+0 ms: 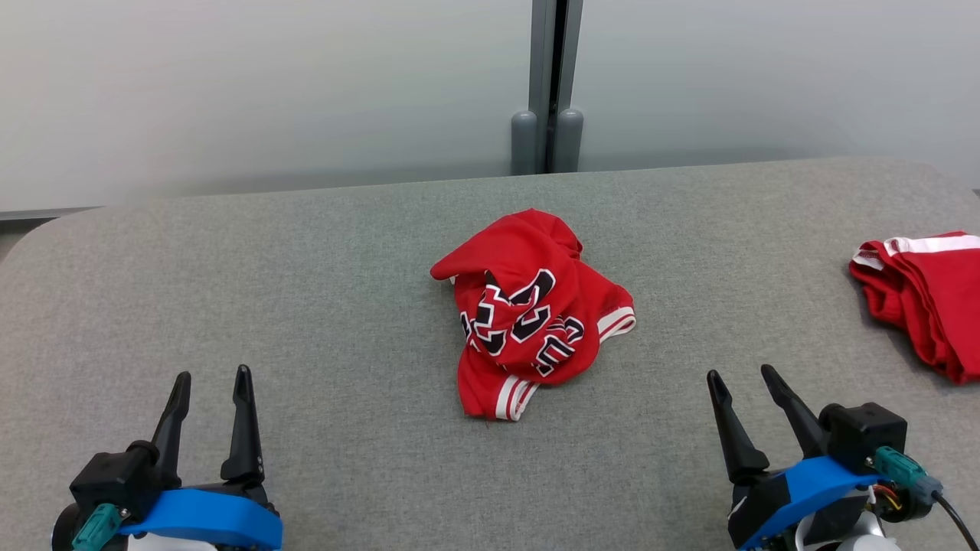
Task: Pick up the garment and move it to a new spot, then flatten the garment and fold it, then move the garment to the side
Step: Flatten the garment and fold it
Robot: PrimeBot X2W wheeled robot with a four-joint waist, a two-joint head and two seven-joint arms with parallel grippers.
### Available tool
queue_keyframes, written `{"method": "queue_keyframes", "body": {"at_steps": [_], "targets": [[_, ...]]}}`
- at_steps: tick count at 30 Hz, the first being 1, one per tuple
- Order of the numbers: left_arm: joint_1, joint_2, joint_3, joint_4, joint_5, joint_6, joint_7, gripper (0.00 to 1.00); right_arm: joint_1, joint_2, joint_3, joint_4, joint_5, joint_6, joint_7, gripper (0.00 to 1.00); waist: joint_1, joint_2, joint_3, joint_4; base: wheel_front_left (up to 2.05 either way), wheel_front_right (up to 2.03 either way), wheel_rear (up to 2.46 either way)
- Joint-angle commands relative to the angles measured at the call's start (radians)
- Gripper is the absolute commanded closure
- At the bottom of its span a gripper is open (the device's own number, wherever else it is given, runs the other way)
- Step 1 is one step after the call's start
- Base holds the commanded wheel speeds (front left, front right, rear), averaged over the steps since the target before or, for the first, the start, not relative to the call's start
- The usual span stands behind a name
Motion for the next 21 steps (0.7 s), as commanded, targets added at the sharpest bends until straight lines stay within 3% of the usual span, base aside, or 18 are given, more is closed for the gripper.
{"method": "queue_keyframes", "body": {"at_steps": [1,11,16,21], "targets": [[-0.008,0.005,0.002,-0.004,0.006,0.004,-0.004,0.00,-0.004,0.003,0.000,-0.004,-0.003,0.000,-0.007,0.00,0.0000,0.0000,0.002,0.000,0.00,0.00,0.00],[-0.046,0.007,-0.007,-0.035,0.014,0.004,0.009,0.00,-0.127,0.002,-0.013,0.005,-0.001,0.000,0.046,0.00,0.0000,0.0000,0.066,0.031,0.00,0.00,0.00],[-0.095,0.011,-0.012,-0.063,0.024,0.001,0.017,0.00,-0.315,0.003,-0.039,0.136,0.018,0.000,0.152,0.00,0.0000,0.0000,0.140,0.073,0.00,0.00,0.00],[-0.140,0.001,-0.033,-0.069,0.034,-0.010,0.024,0.00,-0.463,0.002,-0.071,0.373,-0.033,0.000,0.196,0.00,0.0000,0.0000,0.192,0.130,0.00,0.00,0.00]]}}
